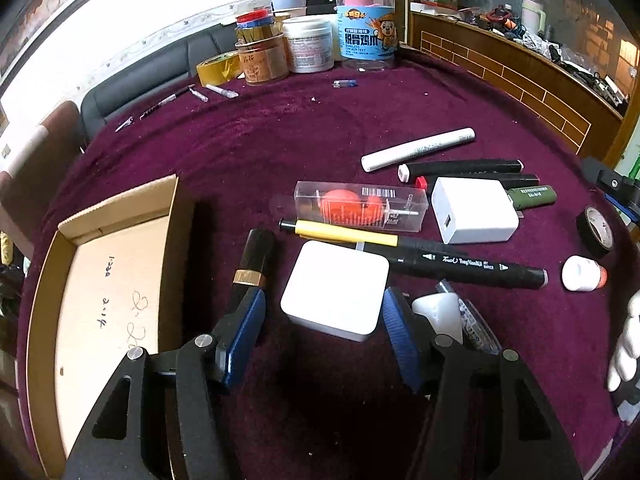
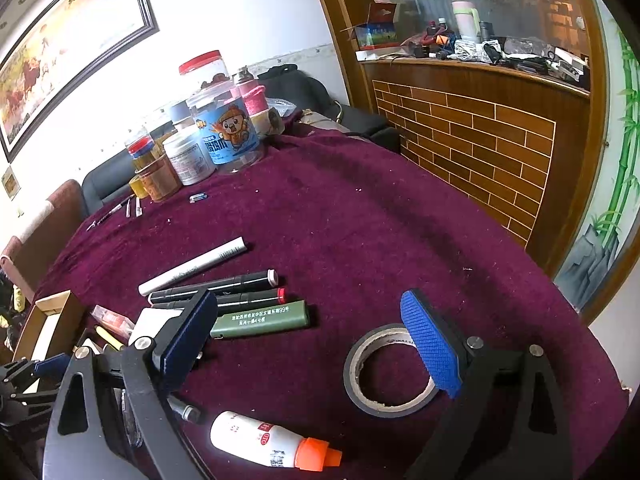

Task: Organize rigid objects
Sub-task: 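Move the left tool down around the white square power adapter, then close the left tool on the white adapter and lift it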

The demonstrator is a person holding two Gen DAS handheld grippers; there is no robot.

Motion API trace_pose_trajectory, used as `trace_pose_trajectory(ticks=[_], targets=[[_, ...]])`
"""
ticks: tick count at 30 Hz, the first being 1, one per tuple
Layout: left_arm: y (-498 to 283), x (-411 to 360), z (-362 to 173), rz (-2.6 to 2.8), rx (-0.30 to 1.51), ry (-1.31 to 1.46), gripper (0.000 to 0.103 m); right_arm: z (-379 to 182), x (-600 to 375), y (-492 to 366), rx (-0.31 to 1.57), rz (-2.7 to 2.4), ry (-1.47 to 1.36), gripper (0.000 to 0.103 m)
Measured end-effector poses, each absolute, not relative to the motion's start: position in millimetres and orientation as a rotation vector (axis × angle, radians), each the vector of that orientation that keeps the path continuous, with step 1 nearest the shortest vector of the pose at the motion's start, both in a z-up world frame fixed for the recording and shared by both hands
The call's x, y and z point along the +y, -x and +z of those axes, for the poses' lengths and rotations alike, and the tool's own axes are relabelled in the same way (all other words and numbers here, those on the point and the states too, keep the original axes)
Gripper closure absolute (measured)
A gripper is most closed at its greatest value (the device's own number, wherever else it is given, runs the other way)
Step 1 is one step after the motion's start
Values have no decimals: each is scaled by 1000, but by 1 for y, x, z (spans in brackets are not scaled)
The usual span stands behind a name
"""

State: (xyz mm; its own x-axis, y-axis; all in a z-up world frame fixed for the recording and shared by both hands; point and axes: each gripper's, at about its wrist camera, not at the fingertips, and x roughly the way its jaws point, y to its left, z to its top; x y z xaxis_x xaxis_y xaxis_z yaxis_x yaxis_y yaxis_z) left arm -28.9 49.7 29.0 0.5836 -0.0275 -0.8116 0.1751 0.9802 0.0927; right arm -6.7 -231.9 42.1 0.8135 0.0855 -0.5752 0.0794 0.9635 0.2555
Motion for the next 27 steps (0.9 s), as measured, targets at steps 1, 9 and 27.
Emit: trace_pose_trajectory(ticks=[1,9,27], targets=[[28,49,29,-118,941,-174,48,42,-232,7,623,3,-275,9],[27,43,28,-119,944,-194,48,42,-232,6,627,3,-276,9],[26,41,28,-185,966,-160,48,39,-233,5,643,0,-290,9]])
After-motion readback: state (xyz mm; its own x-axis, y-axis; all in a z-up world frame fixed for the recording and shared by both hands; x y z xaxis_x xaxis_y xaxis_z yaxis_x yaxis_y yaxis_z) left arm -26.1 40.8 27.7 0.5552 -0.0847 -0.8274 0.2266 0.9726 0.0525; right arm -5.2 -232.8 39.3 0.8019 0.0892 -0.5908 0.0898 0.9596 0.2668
